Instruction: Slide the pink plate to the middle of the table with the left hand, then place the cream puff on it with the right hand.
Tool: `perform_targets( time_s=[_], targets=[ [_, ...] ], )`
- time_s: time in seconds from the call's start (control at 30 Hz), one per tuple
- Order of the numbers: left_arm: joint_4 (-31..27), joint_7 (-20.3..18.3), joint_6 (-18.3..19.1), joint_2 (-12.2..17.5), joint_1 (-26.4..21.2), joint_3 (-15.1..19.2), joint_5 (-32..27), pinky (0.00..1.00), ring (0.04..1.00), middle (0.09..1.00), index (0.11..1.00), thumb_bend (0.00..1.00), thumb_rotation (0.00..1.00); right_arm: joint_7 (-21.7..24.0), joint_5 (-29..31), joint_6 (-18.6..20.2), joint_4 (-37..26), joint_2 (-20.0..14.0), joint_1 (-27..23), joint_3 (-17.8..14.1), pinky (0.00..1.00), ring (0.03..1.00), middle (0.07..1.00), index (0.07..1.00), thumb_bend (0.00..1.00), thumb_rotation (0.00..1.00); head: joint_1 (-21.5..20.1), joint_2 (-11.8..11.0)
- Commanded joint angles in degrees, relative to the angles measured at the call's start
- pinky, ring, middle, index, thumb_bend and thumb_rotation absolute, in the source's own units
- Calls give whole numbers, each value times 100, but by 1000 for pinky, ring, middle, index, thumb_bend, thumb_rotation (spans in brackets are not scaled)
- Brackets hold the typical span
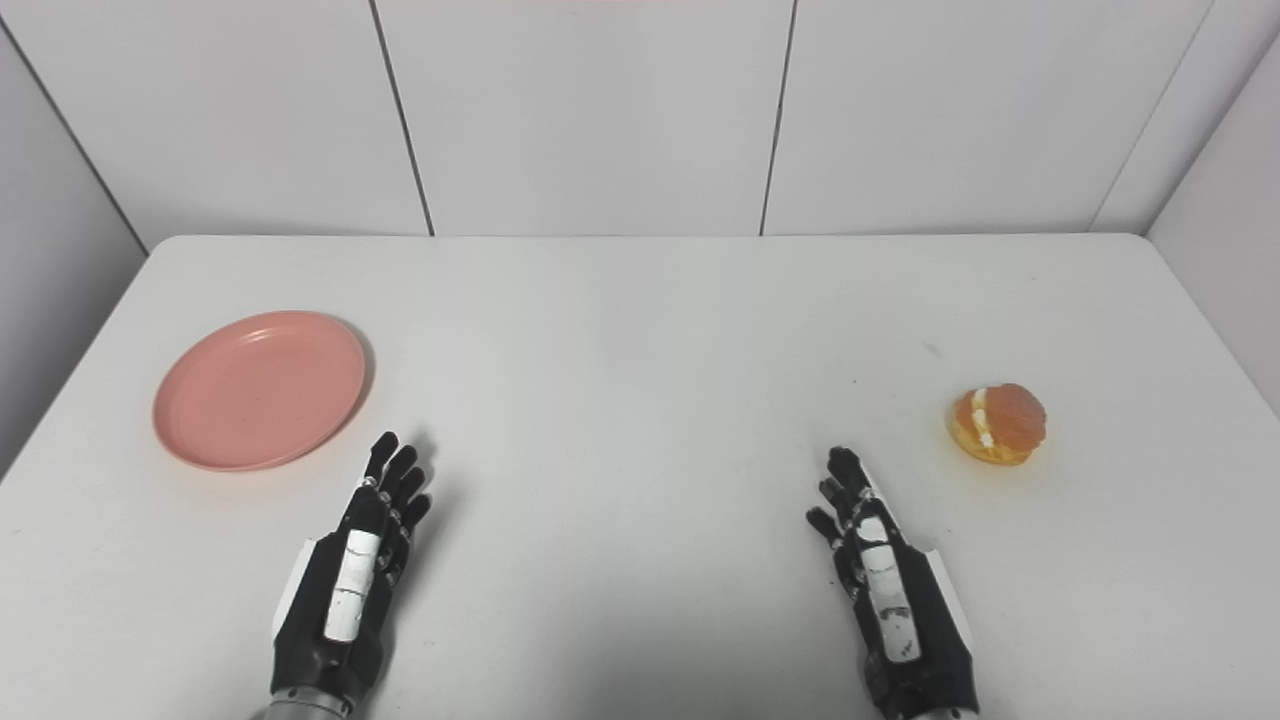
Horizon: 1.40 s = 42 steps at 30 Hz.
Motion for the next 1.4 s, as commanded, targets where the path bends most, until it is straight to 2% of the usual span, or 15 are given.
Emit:
perform_targets(
  time_s=[0.0, 0.23, 0.37, 0.53, 0.87, 1.03, 1.27, 1.37],
  targets=[
    [-92, 50, -75, -242, 440, -77, 89, 1000, 1000, 1000, 1000, 912, 843, 26, 38, -84, 41, -70, 97, -64, 1000, 982, 984, 949, 837, 935, 25, 1],
    [-170, 84, 72, -190, 460, -178, 139, 1000, 1000, 1000, 1000, 862, 851, 36, 19, -45, 55, -142, 103, -39, 1000, 988, 988, 958, 839, 946, -54, -7],
    [-180, 83, 72, -156, 472, -160, 110, 1000, 1000, 1000, 1000, 830, 855, -25, 9, -6, 29, -66, 128, -12, 1000, 990, 986, 953, 824, 941, -128, -27],
    [-174, 39, 111, -81, 465, -112, 37, 1000, 1000, 1000, 1000, 870, 842, -85, -49, -20, 42, 12, 129, 23, 1000, 988, 983, 949, 830, 936, -263, -29],
    [-133, -262, 176, 190, 458, 198, -369, 1000, 1000, 1000, 1000, 881, 853, -285, -365, -24, 31, 268, 134, 228, 982, 965, 970, 940, 884, 918, -1027, -56],
    [9, -368, 79, 209, 456, 344, -441, 1000, 1000, 1000, 1000, 932, 836, -374, -408, 8, -19, 348, 137, 288, 988, 965, 972, 938, 893, 915, -1006, -65],
    [73, -447, 60, 152, 449, 391, -433, 1000, 1000, 1000, 1000, 930, 830, -352, -378, -20, 22, 275, 129, 258, 981, 957, 966, 936, 893, 924, -920, -99],
    [71, -388, 60, 79, 474, 322, -283, 1000, 1000, 1000, 1000, 934, 836, -307, -308, -28, 40, 219, 152, 214, 992, 961, 969, 938, 897, 923, -669, -194]
  ],
)
